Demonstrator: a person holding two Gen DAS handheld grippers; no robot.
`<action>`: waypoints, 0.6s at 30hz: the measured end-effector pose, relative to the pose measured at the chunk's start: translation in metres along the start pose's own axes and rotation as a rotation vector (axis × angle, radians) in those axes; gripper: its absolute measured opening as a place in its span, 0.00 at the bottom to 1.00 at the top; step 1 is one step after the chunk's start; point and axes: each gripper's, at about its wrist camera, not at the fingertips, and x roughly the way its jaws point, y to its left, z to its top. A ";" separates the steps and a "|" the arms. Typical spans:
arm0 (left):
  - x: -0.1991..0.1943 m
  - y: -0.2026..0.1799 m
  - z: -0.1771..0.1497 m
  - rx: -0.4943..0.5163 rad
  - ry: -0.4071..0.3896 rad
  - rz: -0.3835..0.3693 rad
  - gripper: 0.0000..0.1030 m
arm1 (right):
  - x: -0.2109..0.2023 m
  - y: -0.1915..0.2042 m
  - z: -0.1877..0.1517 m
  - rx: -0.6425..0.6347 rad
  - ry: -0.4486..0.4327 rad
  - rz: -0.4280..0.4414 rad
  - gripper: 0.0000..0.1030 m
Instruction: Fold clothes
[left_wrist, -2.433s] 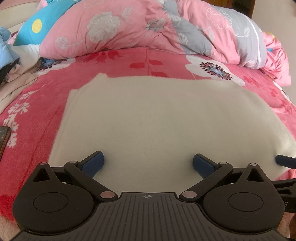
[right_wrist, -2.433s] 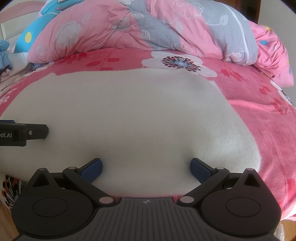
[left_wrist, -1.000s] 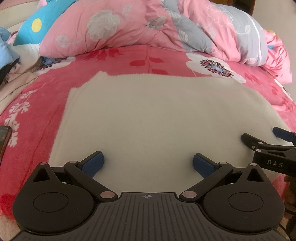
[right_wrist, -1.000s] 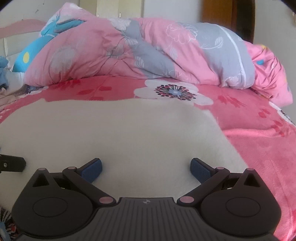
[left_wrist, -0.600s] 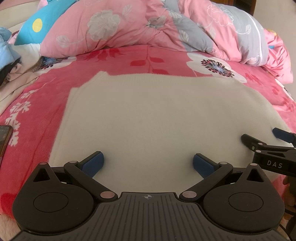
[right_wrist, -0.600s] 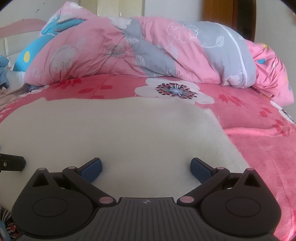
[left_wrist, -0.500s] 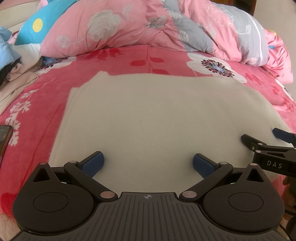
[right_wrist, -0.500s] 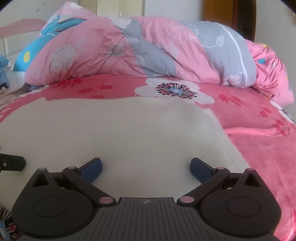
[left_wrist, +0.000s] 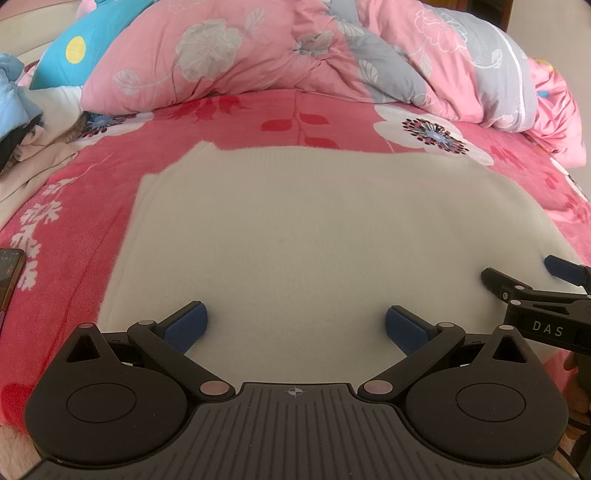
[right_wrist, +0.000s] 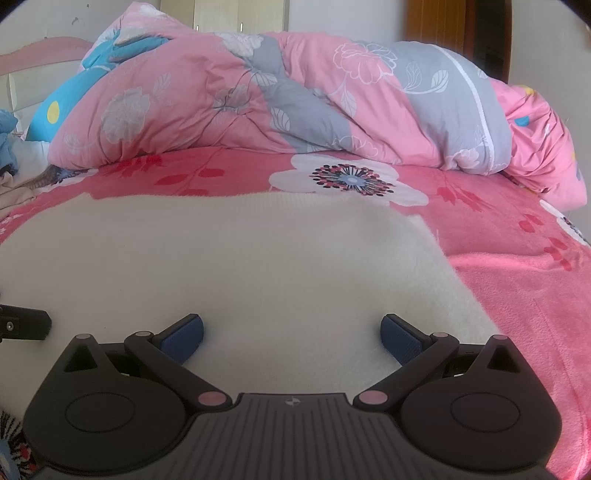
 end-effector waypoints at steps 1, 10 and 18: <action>0.000 0.000 0.000 0.000 0.000 0.000 1.00 | 0.000 0.000 0.000 0.000 0.000 0.000 1.00; 0.000 0.000 0.000 -0.001 0.001 0.001 1.00 | 0.001 -0.001 -0.001 -0.001 0.000 0.001 1.00; 0.000 0.000 0.000 -0.002 0.001 0.001 1.00 | 0.001 -0.001 -0.001 -0.001 -0.001 0.001 1.00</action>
